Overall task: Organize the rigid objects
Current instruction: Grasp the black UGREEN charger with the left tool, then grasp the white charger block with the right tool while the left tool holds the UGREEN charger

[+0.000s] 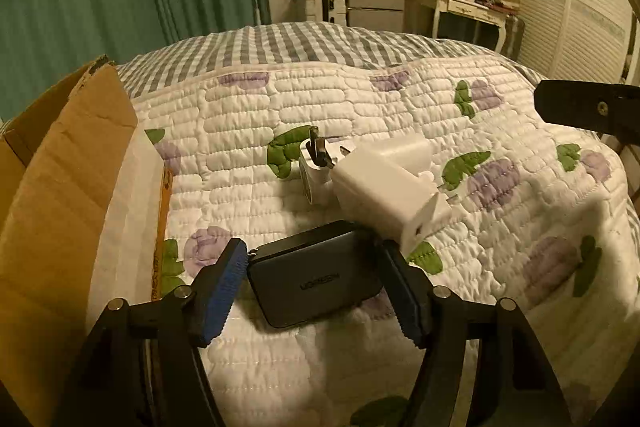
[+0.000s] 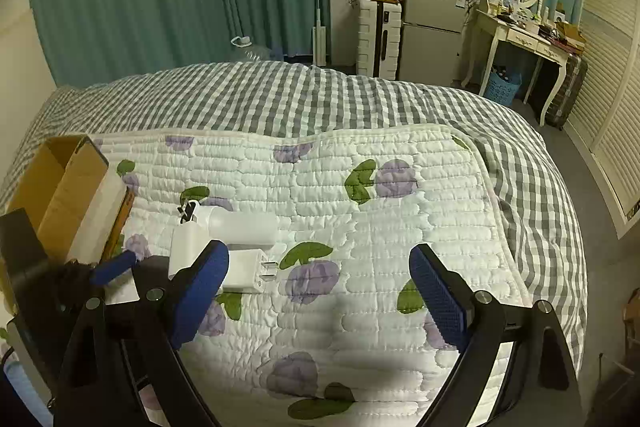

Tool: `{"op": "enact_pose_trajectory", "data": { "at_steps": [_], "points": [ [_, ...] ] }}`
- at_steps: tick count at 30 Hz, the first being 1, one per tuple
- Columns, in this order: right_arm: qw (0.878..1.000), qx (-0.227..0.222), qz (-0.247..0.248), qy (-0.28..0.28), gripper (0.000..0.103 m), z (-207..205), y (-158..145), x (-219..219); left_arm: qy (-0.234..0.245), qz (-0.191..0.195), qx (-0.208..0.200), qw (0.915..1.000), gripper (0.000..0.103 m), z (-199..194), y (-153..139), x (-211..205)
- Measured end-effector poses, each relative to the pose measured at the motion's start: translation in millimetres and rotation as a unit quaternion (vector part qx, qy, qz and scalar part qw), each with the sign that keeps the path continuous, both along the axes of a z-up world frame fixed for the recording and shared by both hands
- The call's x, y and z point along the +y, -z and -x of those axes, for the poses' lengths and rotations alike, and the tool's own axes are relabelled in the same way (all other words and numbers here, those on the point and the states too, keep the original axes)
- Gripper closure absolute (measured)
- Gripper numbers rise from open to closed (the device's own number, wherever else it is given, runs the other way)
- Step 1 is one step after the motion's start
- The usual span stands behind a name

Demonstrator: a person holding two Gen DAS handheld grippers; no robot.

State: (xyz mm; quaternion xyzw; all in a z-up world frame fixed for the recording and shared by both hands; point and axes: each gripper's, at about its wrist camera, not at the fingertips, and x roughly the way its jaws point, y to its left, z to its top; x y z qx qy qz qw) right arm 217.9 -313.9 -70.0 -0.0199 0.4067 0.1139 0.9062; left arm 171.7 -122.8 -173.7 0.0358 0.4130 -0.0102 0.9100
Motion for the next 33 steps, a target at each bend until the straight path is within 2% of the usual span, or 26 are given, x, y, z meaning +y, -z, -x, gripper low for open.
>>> {"op": "enact_pose_trajectory", "data": {
  "at_steps": [3,5,6,7,9,20,26,33],
  "points": [
    [1.0,0.001,0.006,0.002,0.011,0,1,2,0.0,0.011,0.011,0.9999,0.027,-6,6,1],
    [1.0,0.003,0.012,0.006,0.011,-1,3,3,-0.003,0.028,0.048,0.9985,0.026,-18,16,6],
    [1.0,0.005,0.013,0.007,0.011,-1,4,3,-0.006,0.042,0.083,0.9957,0.026,-27,26,10],
    [1.0,0.006,0.016,0.008,0.011,-1,4,3,-0.007,0.048,0.091,0.9947,0.026,-30,31,13],
    [1.0,0.006,0.02,0.007,0.011,-1,5,4,-0.004,0.049,0.074,0.996,0.027,-30,31,14],
    [0.999,0.019,0.039,-0.003,0.011,-3,18,13,-0.001,0.007,0.051,0.9987,0.027,-37,24,2],
    [0.999,0.017,0.041,-0.013,0.011,-1,18,17,0.012,0.02,0.042,0.9989,0.03,-30,18,11],
    [0.996,-0.001,0.024,-0.087,0.011,10,15,44,0.024,0.04,0.022,0.9987,0.03,3,2,15]
  ]
}}
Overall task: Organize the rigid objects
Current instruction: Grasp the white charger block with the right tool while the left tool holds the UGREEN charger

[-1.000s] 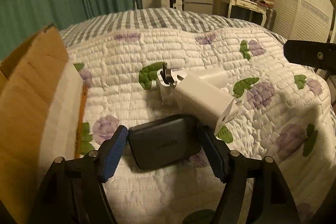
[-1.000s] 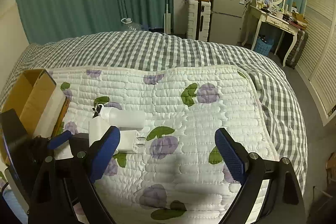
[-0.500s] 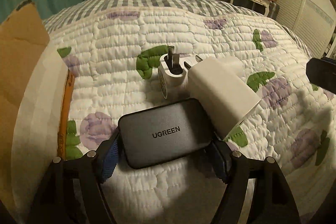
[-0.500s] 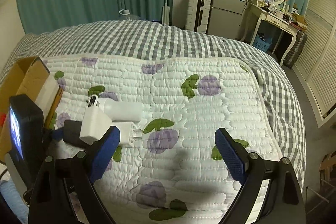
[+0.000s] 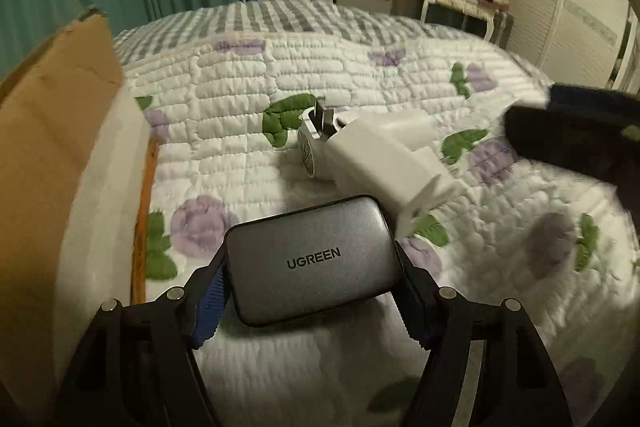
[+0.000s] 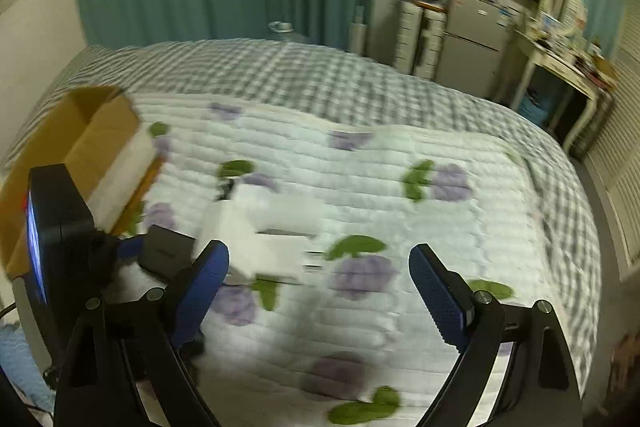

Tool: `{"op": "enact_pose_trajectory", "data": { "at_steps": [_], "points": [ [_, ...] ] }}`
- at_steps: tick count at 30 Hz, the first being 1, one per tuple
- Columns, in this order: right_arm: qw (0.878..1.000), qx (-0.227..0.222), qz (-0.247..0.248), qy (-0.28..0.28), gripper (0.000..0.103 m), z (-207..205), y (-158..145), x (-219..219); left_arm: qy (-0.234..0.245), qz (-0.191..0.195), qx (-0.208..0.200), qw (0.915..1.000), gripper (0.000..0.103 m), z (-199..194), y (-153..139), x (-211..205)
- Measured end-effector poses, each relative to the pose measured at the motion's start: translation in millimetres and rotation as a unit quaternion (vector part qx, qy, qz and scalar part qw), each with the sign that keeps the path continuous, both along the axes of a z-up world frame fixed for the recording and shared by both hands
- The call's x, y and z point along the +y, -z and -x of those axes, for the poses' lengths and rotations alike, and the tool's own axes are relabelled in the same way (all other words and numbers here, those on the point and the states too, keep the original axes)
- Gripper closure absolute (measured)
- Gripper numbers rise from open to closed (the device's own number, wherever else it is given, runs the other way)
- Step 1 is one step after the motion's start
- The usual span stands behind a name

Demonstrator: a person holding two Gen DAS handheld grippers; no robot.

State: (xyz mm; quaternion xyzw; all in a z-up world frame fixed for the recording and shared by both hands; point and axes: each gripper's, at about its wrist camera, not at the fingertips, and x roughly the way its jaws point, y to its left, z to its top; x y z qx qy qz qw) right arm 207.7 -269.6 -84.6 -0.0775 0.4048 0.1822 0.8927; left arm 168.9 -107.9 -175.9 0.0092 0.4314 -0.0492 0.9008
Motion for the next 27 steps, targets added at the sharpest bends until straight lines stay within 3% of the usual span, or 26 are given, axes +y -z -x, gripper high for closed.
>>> {"op": "enact_pose_trajectory", "data": {
  "at_steps": [7,14,16,23,27],
  "points": [
    [0.999,0.015,0.02,-0.049,0.015,6,12,31,-0.025,0.031,-0.007,0.9992,0.03,36,-3,3],
    [0.998,0.035,0.015,-0.058,0.018,6,20,34,-0.061,0.034,-0.006,0.9976,0.03,57,-2,1],
    [0.997,0.044,0.01,-0.069,0.023,5,23,36,-0.076,0.032,-0.005,0.9966,0.03,64,-1,1],
    [0.986,0.082,0.019,-0.147,0.028,5,43,61,-0.185,0.024,-0.004,0.9824,0.029,82,3,18],
    [0.981,0.1,0.023,-0.167,0.03,1,56,75,-0.2,0.022,0.001,0.9795,0.029,82,6,23]
  ]
}}
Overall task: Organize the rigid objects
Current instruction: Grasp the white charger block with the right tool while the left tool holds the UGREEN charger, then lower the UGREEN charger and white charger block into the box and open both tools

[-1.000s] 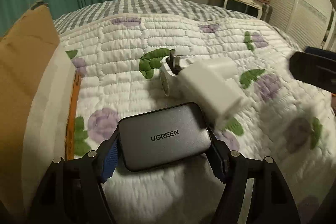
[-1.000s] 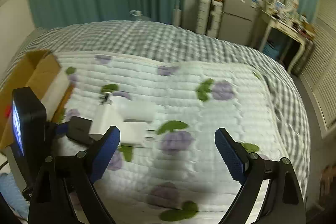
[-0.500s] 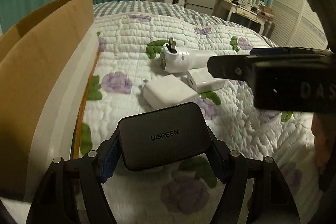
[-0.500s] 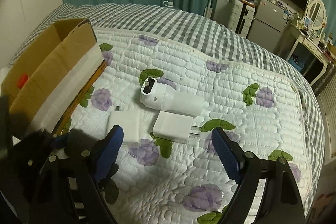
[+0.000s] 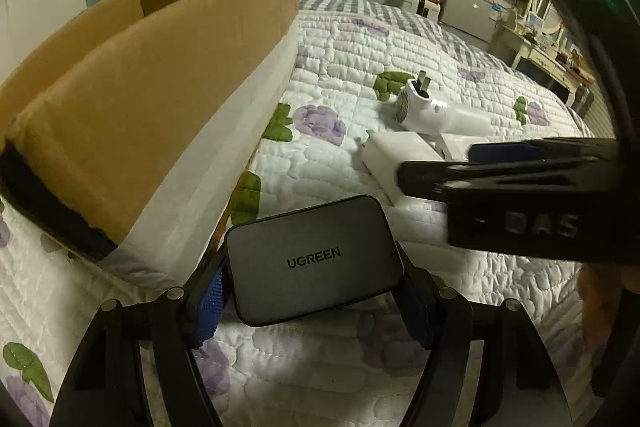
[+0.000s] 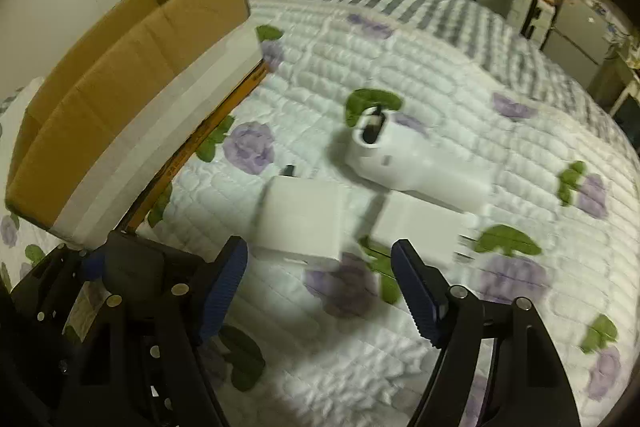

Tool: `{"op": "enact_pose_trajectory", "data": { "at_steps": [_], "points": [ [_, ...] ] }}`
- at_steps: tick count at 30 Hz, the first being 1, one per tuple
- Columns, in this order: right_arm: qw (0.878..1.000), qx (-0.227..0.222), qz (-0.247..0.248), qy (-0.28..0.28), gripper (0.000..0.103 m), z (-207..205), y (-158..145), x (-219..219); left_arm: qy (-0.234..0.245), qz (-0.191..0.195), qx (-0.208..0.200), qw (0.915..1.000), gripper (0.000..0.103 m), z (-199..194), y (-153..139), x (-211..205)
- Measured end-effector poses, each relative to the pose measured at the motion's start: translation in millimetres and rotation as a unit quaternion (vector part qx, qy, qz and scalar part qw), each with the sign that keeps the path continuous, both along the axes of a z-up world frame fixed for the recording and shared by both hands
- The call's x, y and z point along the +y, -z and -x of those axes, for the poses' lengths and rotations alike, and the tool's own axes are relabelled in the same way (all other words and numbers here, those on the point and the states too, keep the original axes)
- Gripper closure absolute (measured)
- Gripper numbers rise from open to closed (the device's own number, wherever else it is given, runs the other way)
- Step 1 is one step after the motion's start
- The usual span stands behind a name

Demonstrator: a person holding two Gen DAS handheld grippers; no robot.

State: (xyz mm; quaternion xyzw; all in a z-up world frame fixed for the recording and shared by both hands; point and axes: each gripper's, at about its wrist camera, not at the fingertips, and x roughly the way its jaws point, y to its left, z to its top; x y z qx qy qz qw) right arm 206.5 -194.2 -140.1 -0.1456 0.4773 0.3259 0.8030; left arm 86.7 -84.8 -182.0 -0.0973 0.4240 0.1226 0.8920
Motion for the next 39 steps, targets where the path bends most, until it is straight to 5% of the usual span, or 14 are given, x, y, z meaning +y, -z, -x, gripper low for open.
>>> {"op": "enact_pose_trajectory", "data": {
  "at_steps": [7,13,19,32,39],
  "points": [
    [0.999,0.028,-0.016,-0.003,0.031,-16,16,17,-0.002,-0.007,0.002,1.0,0.029,1,0,0],
    [0.999,0.047,0.007,0.008,0.051,-26,34,35,-0.004,-0.002,0.004,1.0,0.03,4,0,3],
    [0.999,0.035,0.003,0.034,0.053,-21,24,13,0.003,0.006,0.011,0.9999,0.03,6,-3,4],
    [0.986,-0.063,0.001,0.151,0.053,25,-60,-68,0.051,0.046,0.005,0.9976,0.031,27,-32,-9],
    [0.973,-0.101,0.006,0.209,0.053,63,-109,-90,0.088,0.051,-0.071,0.9923,0.031,46,-95,-7]
  ]
}}
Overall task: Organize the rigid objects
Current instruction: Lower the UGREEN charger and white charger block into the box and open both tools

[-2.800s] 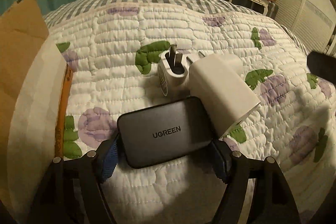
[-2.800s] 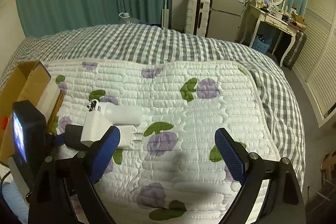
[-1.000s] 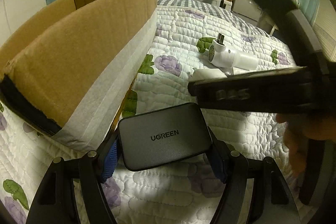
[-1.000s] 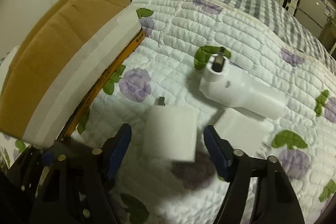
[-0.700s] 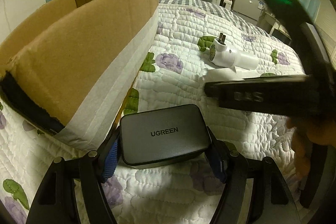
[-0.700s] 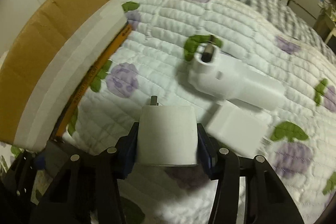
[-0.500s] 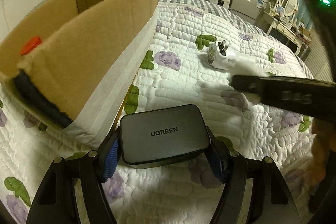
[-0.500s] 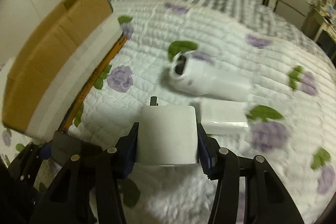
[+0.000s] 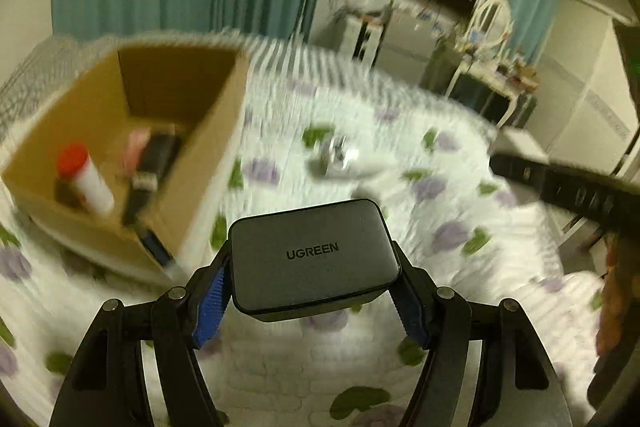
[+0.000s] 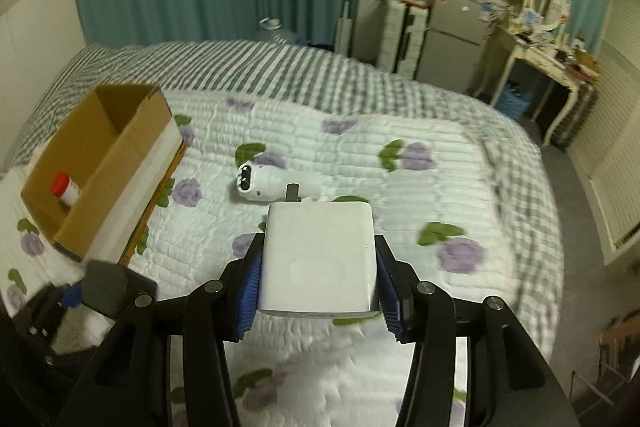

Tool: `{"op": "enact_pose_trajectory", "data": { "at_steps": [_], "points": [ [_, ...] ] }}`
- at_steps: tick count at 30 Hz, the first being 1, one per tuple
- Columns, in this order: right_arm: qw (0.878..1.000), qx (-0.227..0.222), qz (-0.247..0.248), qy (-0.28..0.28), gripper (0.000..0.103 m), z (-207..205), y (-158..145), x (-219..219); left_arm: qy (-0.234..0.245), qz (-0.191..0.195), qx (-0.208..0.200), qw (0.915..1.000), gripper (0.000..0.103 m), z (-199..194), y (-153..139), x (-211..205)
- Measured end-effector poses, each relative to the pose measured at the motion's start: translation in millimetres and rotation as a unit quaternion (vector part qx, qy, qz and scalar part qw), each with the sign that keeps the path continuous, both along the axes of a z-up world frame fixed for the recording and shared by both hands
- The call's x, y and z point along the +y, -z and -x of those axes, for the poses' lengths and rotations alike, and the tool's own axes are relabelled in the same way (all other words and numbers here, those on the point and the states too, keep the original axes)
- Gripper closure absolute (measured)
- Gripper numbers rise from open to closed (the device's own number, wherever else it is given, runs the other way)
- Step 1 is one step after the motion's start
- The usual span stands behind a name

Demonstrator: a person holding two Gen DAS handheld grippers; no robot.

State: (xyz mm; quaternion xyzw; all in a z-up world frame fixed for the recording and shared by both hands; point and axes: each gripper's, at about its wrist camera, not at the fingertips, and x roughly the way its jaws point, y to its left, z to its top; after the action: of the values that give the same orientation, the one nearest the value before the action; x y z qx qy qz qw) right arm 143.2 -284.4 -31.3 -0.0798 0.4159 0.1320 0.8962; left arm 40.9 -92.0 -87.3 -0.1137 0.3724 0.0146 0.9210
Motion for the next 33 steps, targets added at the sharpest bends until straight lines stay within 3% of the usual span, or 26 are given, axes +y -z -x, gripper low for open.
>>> {"op": "enact_pose_trajectory", "data": {
  "at_steps": [8,15,20,22,27,33],
  "points": [
    [0.997,-0.073,0.015,0.008,0.053,36,-75,25,-0.021,-0.002,-0.09,0.9957,0.031,-1,-76,64],
    [0.992,-0.118,-0.003,-0.033,0.053,54,-111,93,-0.035,-0.027,-0.111,0.9929,0.031,-16,-101,146],
    [0.99,-0.122,-0.022,-0.066,0.053,50,-107,149,0.005,-0.063,-0.082,0.9946,0.031,-39,-90,184],
    [0.99,-0.115,-0.027,-0.074,0.053,43,-99,167,0.016,-0.061,-0.073,0.9954,0.031,-48,-80,195],
    [0.992,-0.089,-0.03,-0.082,0.053,21,-71,203,0.076,-0.077,-0.027,0.9937,0.031,-75,-44,202],
    [0.994,-0.06,-0.025,-0.082,0.053,-4,-40,225,0.107,-0.076,0.03,0.9909,0.03,-91,-7,204]
  ]
}}
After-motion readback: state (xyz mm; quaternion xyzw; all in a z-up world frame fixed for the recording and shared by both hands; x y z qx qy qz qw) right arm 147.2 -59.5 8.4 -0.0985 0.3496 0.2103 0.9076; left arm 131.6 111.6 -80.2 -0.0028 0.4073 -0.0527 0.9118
